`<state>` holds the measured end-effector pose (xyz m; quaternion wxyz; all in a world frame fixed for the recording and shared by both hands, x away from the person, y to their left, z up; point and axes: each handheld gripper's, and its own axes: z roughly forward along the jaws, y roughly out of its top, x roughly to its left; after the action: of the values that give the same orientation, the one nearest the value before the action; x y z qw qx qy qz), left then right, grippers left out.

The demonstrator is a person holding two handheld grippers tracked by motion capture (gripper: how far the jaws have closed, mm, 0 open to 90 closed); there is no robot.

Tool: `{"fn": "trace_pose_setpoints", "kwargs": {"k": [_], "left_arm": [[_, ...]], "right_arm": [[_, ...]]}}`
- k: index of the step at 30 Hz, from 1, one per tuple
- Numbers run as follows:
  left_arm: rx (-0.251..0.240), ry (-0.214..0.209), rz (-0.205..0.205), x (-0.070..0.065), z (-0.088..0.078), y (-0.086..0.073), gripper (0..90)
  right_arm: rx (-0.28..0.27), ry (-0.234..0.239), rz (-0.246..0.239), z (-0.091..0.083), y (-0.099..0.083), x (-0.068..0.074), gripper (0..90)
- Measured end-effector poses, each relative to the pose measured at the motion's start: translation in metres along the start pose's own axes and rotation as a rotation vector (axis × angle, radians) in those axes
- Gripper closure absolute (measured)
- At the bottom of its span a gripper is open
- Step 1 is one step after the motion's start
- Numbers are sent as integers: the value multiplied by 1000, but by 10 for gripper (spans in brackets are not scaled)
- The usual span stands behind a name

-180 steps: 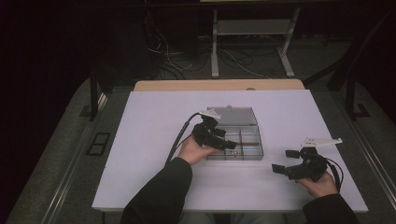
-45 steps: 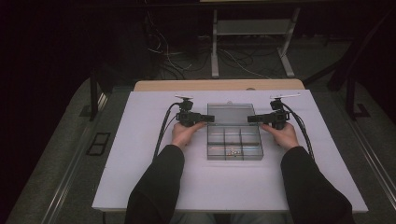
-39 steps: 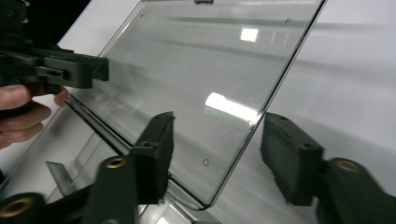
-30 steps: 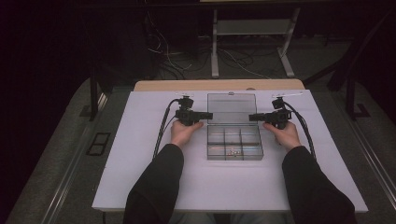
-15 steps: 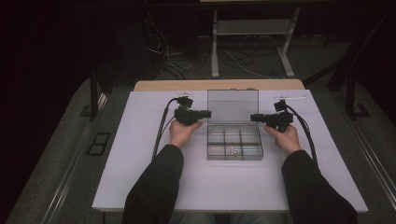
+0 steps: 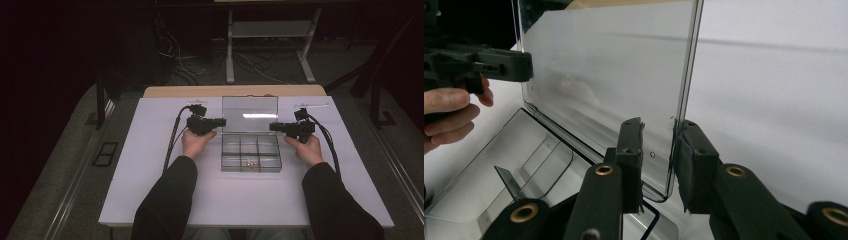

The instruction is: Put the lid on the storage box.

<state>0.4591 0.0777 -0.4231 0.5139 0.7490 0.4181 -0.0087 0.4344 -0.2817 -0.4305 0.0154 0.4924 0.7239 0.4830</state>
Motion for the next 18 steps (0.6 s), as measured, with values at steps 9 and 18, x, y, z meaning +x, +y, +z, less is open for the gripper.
{"fn": "trace_pose_setpoints", "kwargs": {"k": [9, 18], "left_arm": [[-33, -46, -18, 4, 4, 6, 703], [-101, -84, -89, 10, 9, 15, 749]], "right_arm": [[8, 2, -6, 0, 1, 0, 738], [11, -1, -16, -1, 2, 1, 739]]}}
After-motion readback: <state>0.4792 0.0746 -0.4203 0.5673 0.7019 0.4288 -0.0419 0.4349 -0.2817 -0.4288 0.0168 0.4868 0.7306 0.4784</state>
